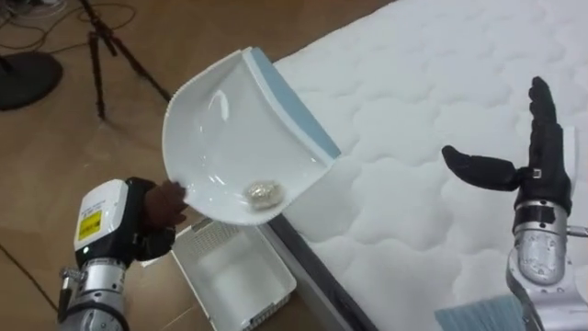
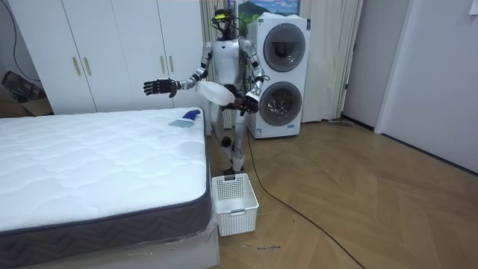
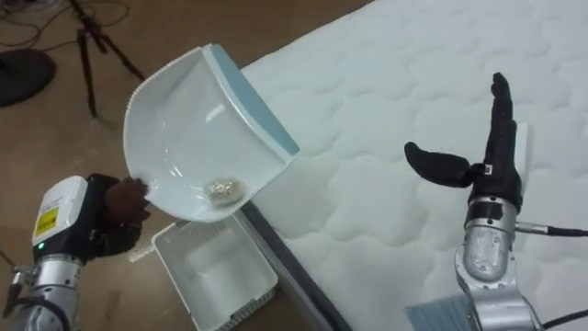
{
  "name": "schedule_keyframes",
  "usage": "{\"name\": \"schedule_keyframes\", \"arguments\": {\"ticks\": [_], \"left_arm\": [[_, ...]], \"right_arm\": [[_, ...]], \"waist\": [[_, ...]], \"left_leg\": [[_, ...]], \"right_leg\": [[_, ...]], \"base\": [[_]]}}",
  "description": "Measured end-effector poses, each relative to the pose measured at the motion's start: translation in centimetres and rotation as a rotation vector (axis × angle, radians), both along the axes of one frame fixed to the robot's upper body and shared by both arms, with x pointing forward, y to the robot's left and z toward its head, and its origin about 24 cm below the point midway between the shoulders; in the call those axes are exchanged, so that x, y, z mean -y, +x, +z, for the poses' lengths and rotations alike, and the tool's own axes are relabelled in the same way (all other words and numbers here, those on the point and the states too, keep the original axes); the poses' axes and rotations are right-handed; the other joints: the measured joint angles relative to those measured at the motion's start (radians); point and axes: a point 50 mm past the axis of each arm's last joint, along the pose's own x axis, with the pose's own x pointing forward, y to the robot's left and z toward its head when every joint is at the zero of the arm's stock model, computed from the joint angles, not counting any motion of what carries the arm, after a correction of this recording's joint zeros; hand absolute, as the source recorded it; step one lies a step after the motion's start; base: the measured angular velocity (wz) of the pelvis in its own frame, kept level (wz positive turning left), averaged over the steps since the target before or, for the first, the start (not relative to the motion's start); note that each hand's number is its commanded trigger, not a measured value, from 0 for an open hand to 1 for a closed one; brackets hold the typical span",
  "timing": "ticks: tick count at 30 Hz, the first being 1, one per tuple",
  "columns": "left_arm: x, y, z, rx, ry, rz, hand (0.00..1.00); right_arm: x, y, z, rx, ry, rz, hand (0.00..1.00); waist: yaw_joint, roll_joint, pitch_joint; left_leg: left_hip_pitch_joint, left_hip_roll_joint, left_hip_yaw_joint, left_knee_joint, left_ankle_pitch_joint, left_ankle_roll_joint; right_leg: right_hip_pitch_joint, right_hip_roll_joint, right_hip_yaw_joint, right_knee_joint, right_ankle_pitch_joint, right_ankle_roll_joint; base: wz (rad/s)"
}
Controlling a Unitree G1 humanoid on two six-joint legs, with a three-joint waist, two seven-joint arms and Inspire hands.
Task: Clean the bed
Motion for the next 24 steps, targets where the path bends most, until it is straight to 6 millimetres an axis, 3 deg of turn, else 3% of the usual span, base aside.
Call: {"name": "schedule_keyframes", "arguments": {"ticks": [2, 8, 12, 13, 14, 15, 16, 17, 18, 19, 20, 21, 22, 23, 24], "left_arm": [[0.4, 0.0, -0.2, -0.007, -0.013, 0.007, 1.00], [0.9, -0.1, -0.5, -0.008, -0.053, 0.019, 1.00], [0.9, -0.3, -1.0, -0.030, -0.053, 0.021, 1.00], [0.8, -0.3, -1.0, -0.032, -0.052, 0.021, 1.00], [0.9, -0.3, -1.1, -0.038, -0.051, 0.016, 1.00], [0.9, -0.3, -1.1, -0.041, -0.051, 0.015, 1.00], [0.9, -0.2, -1.1, -0.043, -0.056, 0.014, 1.00], [0.9, -0.2, -1.1, -0.042, -0.058, 0.014, 1.00], [0.9, -0.2, -1.0, -0.039, -0.060, 0.012, 1.00], [1.2, 0.0, -0.9, -0.032, -0.068, 0.002, 1.00], [1.3, 0.1, -0.9, -0.030, -0.073, -0.004, 1.00], [1.4, 0.3, -0.9, -0.032, -0.083, -0.009, 1.00], [1.5, 0.3, -1.0, -0.044, -0.086, -0.015, 1.00], [1.5, 0.4, -1.0, -0.046, -0.086, -0.017, 1.00], [1.5, 0.3, -1.0, -0.049, -0.086, -0.019, 1.00]], "right_arm": [[-0.4, 0.0, -0.3, -0.010, 0.004, 0.010, 0.00], [-2.3, -0.5, -1.8, -0.067, 0.019, 0.080, 0.00], [-2.3, -0.6, -1.9, -0.073, 0.023, 0.077, 0.00], [-2.3, -0.6, -1.9, -0.072, 0.023, 0.077, 0.00], [-2.4, -0.6, -2.1, -0.075, 0.029, 0.079, 0.00], [-2.6, -0.6, -2.1, -0.077, 0.035, 0.080, 0.00], [-2.9, -0.6, -2.2, -0.077, 0.042, 0.083, 0.00], [-3.1, -0.6, -2.3, -0.078, 0.042, 0.088, 0.00], [-3.2, -0.6, -2.4, -0.077, 0.044, 0.090, 0.00], [-3.2, -0.6, -2.3, -0.068, 0.042, 0.088, 0.00], [-3.2, -0.6, -2.2, -0.066, 0.041, 0.086, 0.00], [-3.2, -0.7, -2.4, -0.070, 0.043, 0.084, 0.00], [-3.2, -1.1, -2.7, -0.084, 0.046, 0.077, 0.00], [-3.1, -1.3, -2.9, -0.091, 0.047, 0.073, 0.00], [-3.0, -1.6, -3.1, -0.098, 0.047, 0.065, 0.00]], "waist": [[0.002, 0.000, 0.0002], [0.025, 0.001, 0.0001], [0.024, 0.001, 0.0006], [0.027, 0.001, 0.0015], [0.021, 0.005, 0.0043], [0.018, 0.006, 0.0047], [0.019, 0.009, 0.0060], [0.020, 0.012, 0.0081], [0.017, 0.015, 0.0098], [0.005, 0.021, 0.0136], [-0.007, 0.024, 0.0153], [-0.029, 0.031, 0.0169], [-0.045, 0.035, 0.0148], [-0.052, 0.035, 0.0148], [-0.065, 0.035, 0.0150]], "left_leg": [[-0.009, -0.004, 0.004, -0.004, 0.003, 0.002], [-0.019, -0.012, -0.010, -0.011, 0.000, 0.006], [-0.012, -0.024, -0.042, -0.004, -0.012, 0.017], [-0.016, -0.025, -0.051, 0.010, -0.029, 0.022], [-0.017, -0.028, -0.081, 0.026, -0.041, 0.020], [-0.016, -0.031, -0.099, 0.028, -0.043, 0.021], [-0.016, -0.041, -0.134, 0.027, -0.043, 0.021], [-0.015, -0.047, -0.161, 0.028, -0.042, 0.020], [-0.015, -0.060, -0.190, 0.028, -0.041, 0.018], [-0.017, -0.088, -0.249, 0.028, -0.038, 0.018], [-0.018, -0.101, -0.278, 0.028, -0.034, 0.018], [-0.018, -0.131, -0.350, 0.028, -0.026, 0.016], [-0.013, -0.154, -0.420, 0.028, -0.017, 0.012], [-0.011, -0.163, -0.448, 0.029, -0.014, 0.011], [-0.012, -0.180, -0.504, 0.042, -0.009, 0.004]], "right_leg": [[0.007, -0.002, -0.042, -0.003, -0.004, 0.002], [0.002, -0.015, -0.089, 0.055, -0.008, 0.004], [-0.025, -0.056, -0.060, 0.188, -0.010, 0.008], [-0.058, -0.070, -0.025, 0.268, -0.007, 0.013], [-0.113, -0.087, 0.042, 0.369, 0.007, 0.029], [-0.142, -0.094, 0.091, 0.408, 0.004, 0.033], [-0.209, -0.095, 0.180, 0.458, -0.011, 0.033], [-0.266, -0.097, 0.240, 0.475, -0.011, 0.033], [-0.287, -0.093, 0.268, 0.463, -0.012, 0.035], [-0.315, -0.074, 0.326, 0.406, -0.012, 0.041], [-0.324, -0.060, 0.353, 0.374, -0.012, 0.041], [-0.337, -0.029, 0.410, 0.313, -0.010, 0.040], [-0.348, 0.001, 0.471, 0.258, 0.003, 0.038], [-0.356, 0.015, 0.506, 0.234, 0.014, 0.040], [-0.362, 0.045, 0.558, 0.188, 0.042, 0.044]], "base": [[0.51], [0.30], [0.31], [0.21], [0.25], [0.29], [0.28], [0.30], [0.44], [0.50], [0.74], [0.96], [1.03], [1.13], [1.08]]}}
